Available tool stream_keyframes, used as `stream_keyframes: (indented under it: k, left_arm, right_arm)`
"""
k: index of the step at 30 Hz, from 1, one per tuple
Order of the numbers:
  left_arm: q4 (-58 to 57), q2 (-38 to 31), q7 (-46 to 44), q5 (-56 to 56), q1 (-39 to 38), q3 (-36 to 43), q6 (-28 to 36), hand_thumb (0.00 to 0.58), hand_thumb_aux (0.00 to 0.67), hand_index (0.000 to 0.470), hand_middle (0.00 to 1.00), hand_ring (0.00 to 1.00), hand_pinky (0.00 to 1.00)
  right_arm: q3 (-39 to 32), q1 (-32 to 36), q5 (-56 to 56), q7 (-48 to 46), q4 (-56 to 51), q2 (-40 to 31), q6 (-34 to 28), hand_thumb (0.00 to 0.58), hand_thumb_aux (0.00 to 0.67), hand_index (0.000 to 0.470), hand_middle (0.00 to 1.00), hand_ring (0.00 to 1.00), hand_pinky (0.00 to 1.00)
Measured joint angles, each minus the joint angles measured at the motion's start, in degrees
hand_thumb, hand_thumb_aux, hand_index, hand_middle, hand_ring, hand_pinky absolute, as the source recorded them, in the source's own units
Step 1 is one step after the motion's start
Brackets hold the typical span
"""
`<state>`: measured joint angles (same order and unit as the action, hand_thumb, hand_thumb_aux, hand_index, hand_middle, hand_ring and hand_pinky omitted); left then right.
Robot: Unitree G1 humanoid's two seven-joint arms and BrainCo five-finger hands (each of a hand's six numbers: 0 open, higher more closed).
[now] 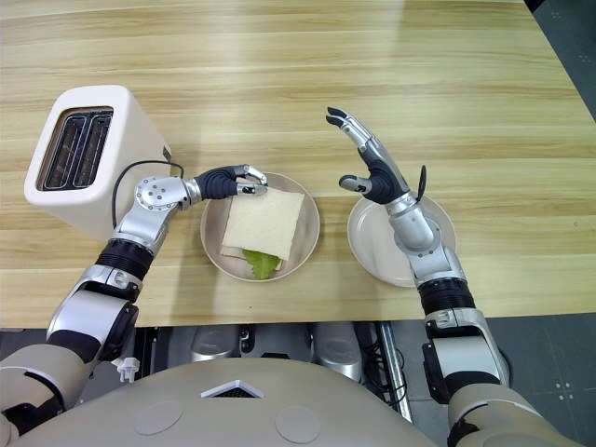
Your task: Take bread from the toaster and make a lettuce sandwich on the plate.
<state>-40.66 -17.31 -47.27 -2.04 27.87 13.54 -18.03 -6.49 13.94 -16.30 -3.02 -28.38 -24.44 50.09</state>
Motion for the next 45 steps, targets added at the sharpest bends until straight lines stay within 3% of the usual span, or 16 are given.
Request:
stream_keyframes:
  k: [9, 15, 19, 26, 33, 37, 41, 42, 43, 44, 45]
  left_arm:
    - [-2.3, -0.4, -1.0, -3.0, 0.7, 1.3, -1.9, 0.580, 0.670, 0.460, 1.00, 1.00, 1.00]
    - [-4.9, -0.4, -0.4, -4.4, 2.3, 1.8, -3.1, 0.580, 0.670, 0.460, 1.00, 1.00, 1.00]
    - [-6.7, -0.1, 1.2, -5.7, 3.1, 2.2, -4.3, 0.580, 0.670, 0.460, 1.00, 1.00, 1.00]
    - [-10.4, 0.3, 4.4, -8.6, 4.7, 3.0, -7.2, 0.580, 0.670, 0.460, 1.00, 1.00, 1.00]
    - [-12.6, 0.7, 5.0, -8.7, 5.4, 3.6, -8.1, 0.580, 0.670, 0.460, 1.00, 1.00, 1.00]
    - [-12.9, 0.7, 5.1, -8.7, 5.4, 3.6, -8.3, 0.580, 0.670, 0.460, 1.00, 1.00, 1.00]
    - [-13.0, 0.6, 5.3, -9.0, 5.4, 3.6, -8.3, 0.580, 0.670, 0.460, 1.00, 1.00, 1.00]
    - [-12.9, 0.4, 5.3, -9.1, 5.4, 3.6, -8.3, 0.554, 0.528, 0.363, 1.00, 1.00, 1.00]
    - [-12.6, 0.1, 5.3, -9.2, 5.2, 3.6, -8.3, 0.554, 0.528, 0.363, 1.00, 1.00, 1.00]
    - [-12.3, 0.2, 5.3, -9.4, 5.1, 3.7, -8.1, 0.000, 0.000, 0.000, 1.00, 1.00, 1.00]
    - [-12.0, 0.2, 5.3, -9.5, 5.0, 3.7, -8.0, 0.000, 0.000, 0.000, 1.00, 1.00, 1.00]
  right_arm:
    - [-1.0, -1.9, -0.8, -1.0, 2.1, 0.2, 1.0, 0.000, 0.000, 0.000, 0.00, 0.00, 0.00]
    - [-6.3, -5.8, -2.1, -5.9, 8.0, -3.1, 9.7, 0.000, 0.000, 0.000, 0.00, 0.00, 0.00]
    - [-10.9, -6.9, -4.9, -9.8, 10.2, -4.0, 11.0, 0.000, 0.000, 0.000, 0.00, 0.00, 0.00]
    - [-15.6, -7.0, -18.0, -11.6, 12.4, -2.9, 8.1, 0.000, 0.000, 0.000, 0.00, 0.00, 0.00]
    - [-18.7, -2.2, -31.0, -4.5, 11.4, -0.6, 4.5, 0.000, 0.000, 0.000, 0.00, 0.00, 0.00]
    - [-21.0, 0.5, -34.8, -0.5, 9.7, 0.1, 2.7, 0.000, 0.000, 0.000, 0.00, 0.00, 0.00]
    - [-23.5, 0.7, -33.1, -3.6, 8.6, -0.8, 2.0, 0.000, 0.000, 0.000, 0.00, 0.00, 0.00]
    - [-24.2, 0.3, -31.3, -6.0, 8.5, -1.3, 1.8, 0.000, 0.000, 0.000, 0.00, 0.00, 0.00]
    - [-24.4, -0.2, -28.4, -9.0, 8.8, -1.3, 1.0, 0.000, 0.000, 0.000, 0.00, 0.00, 0.00]
    - [-24.6, -0.1, -26.3, -11.7, 8.9, -1.6, 0.6, 0.000, 0.000, 0.000, 0.00, 0.00, 0.00]
    - [-24.7, 0.0, -24.6, -13.7, 9.2, -1.9, 0.2, 0.000, 0.000, 0.000, 0.00, 0.00, 0.00]
